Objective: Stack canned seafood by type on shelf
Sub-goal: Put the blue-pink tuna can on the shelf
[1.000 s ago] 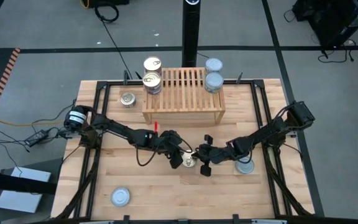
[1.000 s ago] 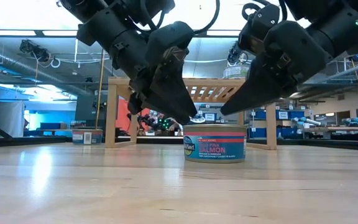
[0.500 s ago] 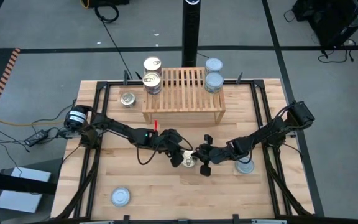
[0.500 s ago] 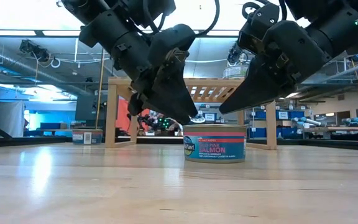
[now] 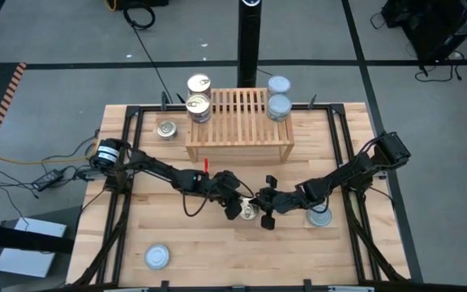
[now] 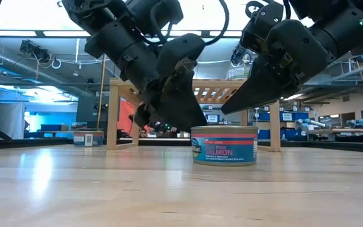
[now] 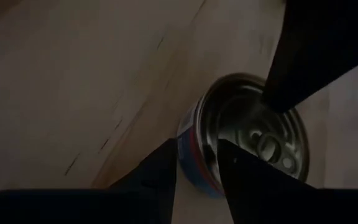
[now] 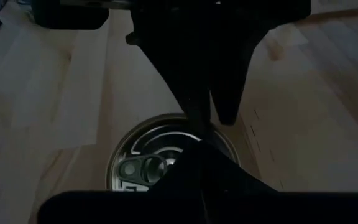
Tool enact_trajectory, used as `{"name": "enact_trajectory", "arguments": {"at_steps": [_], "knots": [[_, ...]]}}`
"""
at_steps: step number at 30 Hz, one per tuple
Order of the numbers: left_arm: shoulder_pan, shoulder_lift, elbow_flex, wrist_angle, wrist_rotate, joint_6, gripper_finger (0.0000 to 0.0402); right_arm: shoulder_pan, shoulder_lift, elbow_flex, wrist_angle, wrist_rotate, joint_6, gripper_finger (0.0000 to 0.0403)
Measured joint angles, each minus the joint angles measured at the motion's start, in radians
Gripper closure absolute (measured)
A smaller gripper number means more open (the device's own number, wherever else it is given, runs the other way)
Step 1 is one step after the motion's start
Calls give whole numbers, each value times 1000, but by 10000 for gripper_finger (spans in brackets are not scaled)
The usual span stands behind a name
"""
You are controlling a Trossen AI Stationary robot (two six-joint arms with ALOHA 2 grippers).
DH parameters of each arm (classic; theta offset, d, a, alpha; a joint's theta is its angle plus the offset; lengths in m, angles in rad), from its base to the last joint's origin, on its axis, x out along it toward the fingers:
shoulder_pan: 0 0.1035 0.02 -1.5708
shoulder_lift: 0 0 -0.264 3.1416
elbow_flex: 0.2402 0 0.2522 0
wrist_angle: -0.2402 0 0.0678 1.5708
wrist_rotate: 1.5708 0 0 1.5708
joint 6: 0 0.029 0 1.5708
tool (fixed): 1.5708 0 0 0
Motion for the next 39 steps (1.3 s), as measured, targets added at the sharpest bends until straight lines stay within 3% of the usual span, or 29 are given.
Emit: {"name": "enact_trajectory", "arguments": {"at_steps": [5,14,23,31,39], "knots": [[0,1,0,-4,7,5,299,3,0,0,-2,0,-8,396],[2,1,1,-1,14,79,395,3,0,0,0,14,-15,396],[1,1,59,-81,-10,204,399,9,1,0,10,45,-33,396],[1,1,197,-323,-129,376,400,52,-18,0,-4,108,-46,396],[-15,-3,245,-372,-271,482,401,95,-60,-1,-31,178,-58,395]]}}
